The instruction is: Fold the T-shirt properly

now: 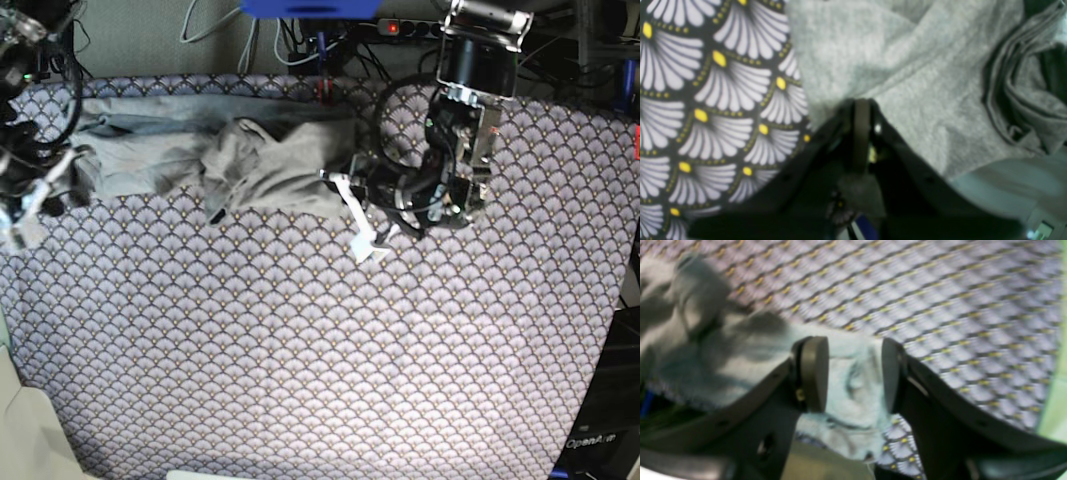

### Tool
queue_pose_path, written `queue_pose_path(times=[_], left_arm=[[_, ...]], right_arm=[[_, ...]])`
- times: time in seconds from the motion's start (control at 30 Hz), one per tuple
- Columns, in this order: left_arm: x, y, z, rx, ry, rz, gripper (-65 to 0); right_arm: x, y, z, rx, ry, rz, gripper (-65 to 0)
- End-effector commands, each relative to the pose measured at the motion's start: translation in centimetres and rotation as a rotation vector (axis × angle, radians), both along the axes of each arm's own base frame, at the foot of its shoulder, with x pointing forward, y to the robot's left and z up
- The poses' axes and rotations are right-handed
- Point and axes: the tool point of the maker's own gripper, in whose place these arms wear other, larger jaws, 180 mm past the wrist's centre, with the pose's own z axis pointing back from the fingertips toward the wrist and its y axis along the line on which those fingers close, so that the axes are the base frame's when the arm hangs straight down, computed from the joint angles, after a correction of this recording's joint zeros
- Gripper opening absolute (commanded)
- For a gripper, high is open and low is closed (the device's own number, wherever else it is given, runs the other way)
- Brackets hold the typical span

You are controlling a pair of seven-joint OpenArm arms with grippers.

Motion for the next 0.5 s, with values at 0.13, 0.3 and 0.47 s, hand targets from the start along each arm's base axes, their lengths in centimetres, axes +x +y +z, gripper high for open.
queue_pose_path(times=[0.13,0.3,0.47], left_arm=[[1.4,1.0,1.1,0.004,-0.047,0.006,-65.0],[3.2,3.4,3.1,0.003,-0.124,0.086,-65.0],[3.7,5.6,3.9,0.010,-0.123,0.143,-65.0]], right_arm=[[1.3,5.9,0.0,0.078,-0.022,0.181,-45.5],[0.9,10.8,-1.2,0.128,0.015,0.311,-59.8],[0.5,15.2,-1.7,0.151,0.039,0.462,-62.3]])
